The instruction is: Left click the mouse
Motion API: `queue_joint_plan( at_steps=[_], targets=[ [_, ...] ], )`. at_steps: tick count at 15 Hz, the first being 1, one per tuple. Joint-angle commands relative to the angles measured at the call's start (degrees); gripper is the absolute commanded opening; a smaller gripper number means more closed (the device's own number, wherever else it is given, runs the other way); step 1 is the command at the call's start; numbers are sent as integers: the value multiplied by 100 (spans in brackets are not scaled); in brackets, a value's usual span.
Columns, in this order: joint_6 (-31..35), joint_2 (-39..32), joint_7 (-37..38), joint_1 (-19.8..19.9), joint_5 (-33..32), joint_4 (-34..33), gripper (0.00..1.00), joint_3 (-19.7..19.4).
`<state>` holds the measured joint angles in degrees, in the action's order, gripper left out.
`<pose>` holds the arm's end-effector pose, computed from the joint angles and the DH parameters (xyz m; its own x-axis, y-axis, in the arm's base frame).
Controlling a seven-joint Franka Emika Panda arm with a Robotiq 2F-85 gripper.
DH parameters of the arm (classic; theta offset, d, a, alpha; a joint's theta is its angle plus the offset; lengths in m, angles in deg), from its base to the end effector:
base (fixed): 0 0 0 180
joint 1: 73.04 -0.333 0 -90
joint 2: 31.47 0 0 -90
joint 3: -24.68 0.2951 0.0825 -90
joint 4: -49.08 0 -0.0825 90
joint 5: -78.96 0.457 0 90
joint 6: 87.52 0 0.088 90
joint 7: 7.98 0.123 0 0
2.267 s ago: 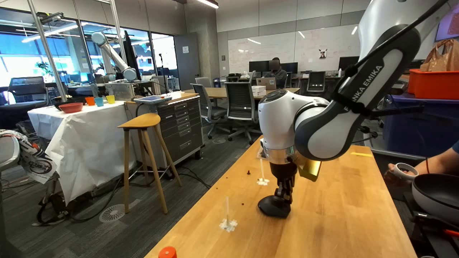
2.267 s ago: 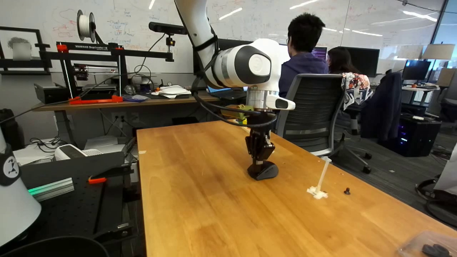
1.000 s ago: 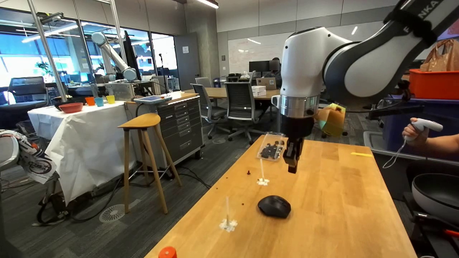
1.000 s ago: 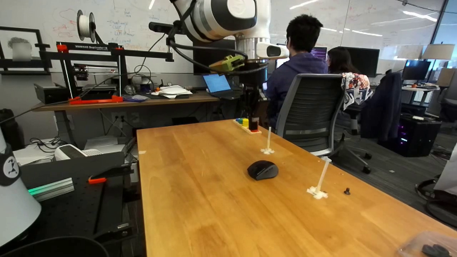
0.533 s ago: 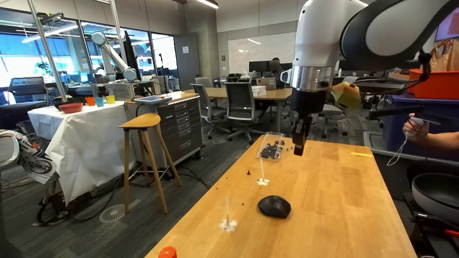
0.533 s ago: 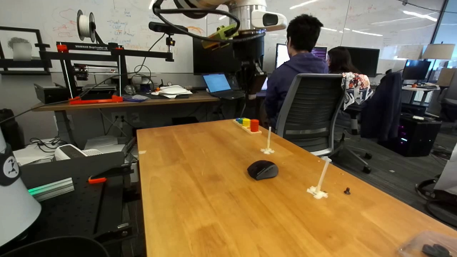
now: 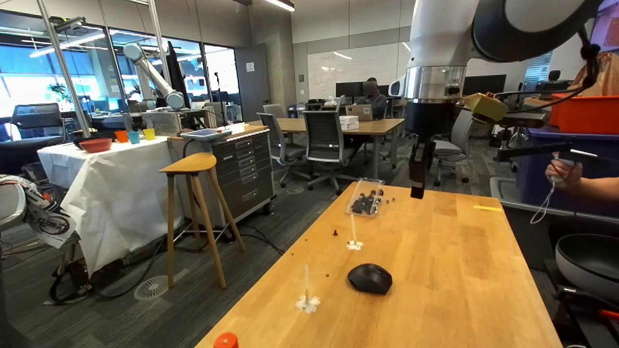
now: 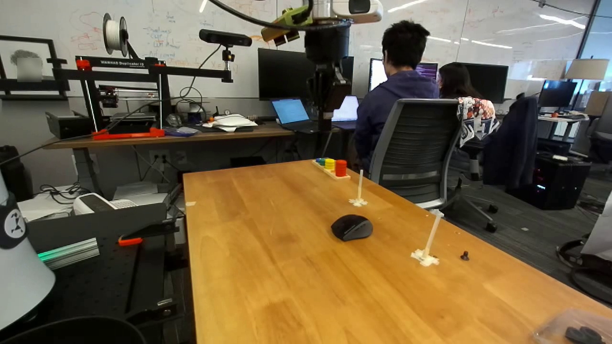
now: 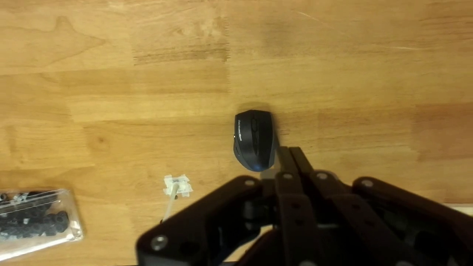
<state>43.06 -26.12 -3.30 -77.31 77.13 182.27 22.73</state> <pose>0.5595 0.0217 0.3006 0.9986 -0.0204 0.0492 -0.0214 -0.9996 0.0181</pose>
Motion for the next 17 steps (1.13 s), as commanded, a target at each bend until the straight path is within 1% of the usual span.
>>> queue_joint_plan(
  at_steps=[1,3,5,9,10,12,14,17],
  targets=[
    [-478,302,-459,116,347,85,37,66],
    [-887,340,-770,111,597,61,51,36],
    [-1174,385,-949,134,671,77,67,29],
    [-1709,455,-940,191,729,31,97,29],
    [-1427,252,-808,187,576,0,79,82],
    [-1548,289,-809,198,578,0,95,79],
    [-1573,303,-810,199,578,0,98,78],
    [-1579,303,-810,200,578,0,97,78]
  ],
)
